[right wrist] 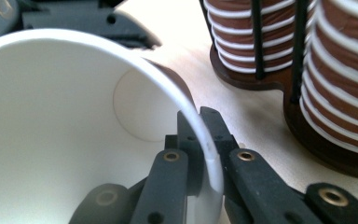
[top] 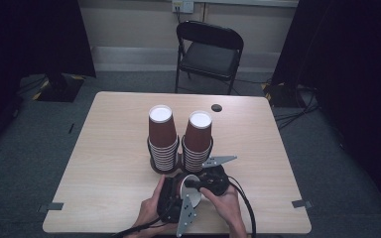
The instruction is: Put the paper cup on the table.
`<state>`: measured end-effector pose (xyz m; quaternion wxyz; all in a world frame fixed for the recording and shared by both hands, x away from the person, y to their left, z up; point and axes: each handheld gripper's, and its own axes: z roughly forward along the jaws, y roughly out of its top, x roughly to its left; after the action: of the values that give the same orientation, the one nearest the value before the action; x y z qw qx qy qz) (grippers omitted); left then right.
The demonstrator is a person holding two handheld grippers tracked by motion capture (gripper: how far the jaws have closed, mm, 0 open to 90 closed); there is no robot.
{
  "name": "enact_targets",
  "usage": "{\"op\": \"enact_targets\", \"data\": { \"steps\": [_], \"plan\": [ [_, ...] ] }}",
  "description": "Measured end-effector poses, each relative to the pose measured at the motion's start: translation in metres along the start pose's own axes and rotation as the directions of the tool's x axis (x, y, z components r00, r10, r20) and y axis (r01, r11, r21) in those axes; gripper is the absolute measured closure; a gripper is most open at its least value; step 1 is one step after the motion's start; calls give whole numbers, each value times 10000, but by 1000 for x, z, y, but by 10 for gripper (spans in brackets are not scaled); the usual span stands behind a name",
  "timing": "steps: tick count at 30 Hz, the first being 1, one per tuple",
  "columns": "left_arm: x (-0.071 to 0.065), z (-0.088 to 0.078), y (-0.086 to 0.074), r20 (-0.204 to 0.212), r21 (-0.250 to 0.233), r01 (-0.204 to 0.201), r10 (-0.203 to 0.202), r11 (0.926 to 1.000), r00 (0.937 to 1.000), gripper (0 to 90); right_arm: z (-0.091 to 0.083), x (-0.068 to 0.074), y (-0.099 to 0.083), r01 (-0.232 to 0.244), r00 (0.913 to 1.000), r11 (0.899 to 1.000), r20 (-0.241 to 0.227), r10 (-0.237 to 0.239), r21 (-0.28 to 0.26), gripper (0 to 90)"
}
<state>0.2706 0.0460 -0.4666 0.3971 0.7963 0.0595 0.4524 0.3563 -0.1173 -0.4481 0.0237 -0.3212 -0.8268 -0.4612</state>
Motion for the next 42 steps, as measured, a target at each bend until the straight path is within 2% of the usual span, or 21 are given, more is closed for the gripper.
{"op": "enact_targets", "data": {
  "steps": [13, 18, 19, 21, 24, 26, 27, 29, 31, 33, 34, 37, 40, 42],
  "plan": [
    [2, -1, 0, 185, -80, 339, -338, 9994, 9993, 67, -2, 1, -2, -93, 10000, 9998, 10, 93, -157, 872],
    [6, -3, -2, 223, -141, 939, -935, 9955, 9954, 90, -2, 0, -2, -180, 9997, 9994, -183, 174, -310, 848],
    [7, -3, -3, 261, -190, 1192, -1187, 9927, 9926, 91, -2, 0, -2, -181, 9997, 9993, -193, 175, -319, 835],
    [9, -4, -4, 238, -161, 1302, -1298, 9914, 9912, 93, -3, -1, -2, -216, 9997, 9991, -111, 212, -359, 799],
    [13, -5, -6, 268, -245, 1665, -1658, 9857, 9858, 94, -5, 0, -3, -222, 9996, 9980, -206, 210, -598, 770],
    [15, -5, -8, 236, -381, 2038, -2030, 9783, 9789, 93, -7, 1, -4, -147, 9998, 9970, -141, 136, -766, 743],
    [17, -5, -9, 270, -373, 2085, -2076, 9773, 9778, 93, -9, 1, -4, -157, 9998, 9962, -154, 144, -851, 736],
    [17, -5, -11, 252, -413, 2354, -2345, 9710, 9718, 92, -11, 1, -4, -148, 9999, 9945, -105, 138, -1033, 716],
    [19, -5, -13, 303, -470, 2719, -2707, 9612, 9622, 91, -13, 0, -5, -184, 9998, 9911, -113, 171, -1321, 692],
    [20, -6, -15, 311, -584, 2870, -2856, 9561, 9578, 91, -15, 0, -6, -165, 9998, 9869, -117, 148, -1603, 668],
    [21, -6, -15, 231, -509, 2902, -2893, 9556, 9569, 90, -16, 1, -5, -78, 10000, 9851, -42, 72, -1720, 651],
    [26, -7, -18, 201, -595, 3249, -3243, 9439, 9457, 89, -18, 3, -5, 262, 9996, 9806, 182, -231, -1943, 591],
    [30, -7, -23, 229, -665, 3771, -3764, 9238, 9262, 90, -20, 2, -5, 332, 9993, 9723, 251, -281, -2314, 550],
    [32, -7, -25, 230, -725, 4012, -4006, 9131, 9160, 90, -21, 0, -5, 322, 9993, 9664, 271, -261, -2551, 531]
  ]
}}
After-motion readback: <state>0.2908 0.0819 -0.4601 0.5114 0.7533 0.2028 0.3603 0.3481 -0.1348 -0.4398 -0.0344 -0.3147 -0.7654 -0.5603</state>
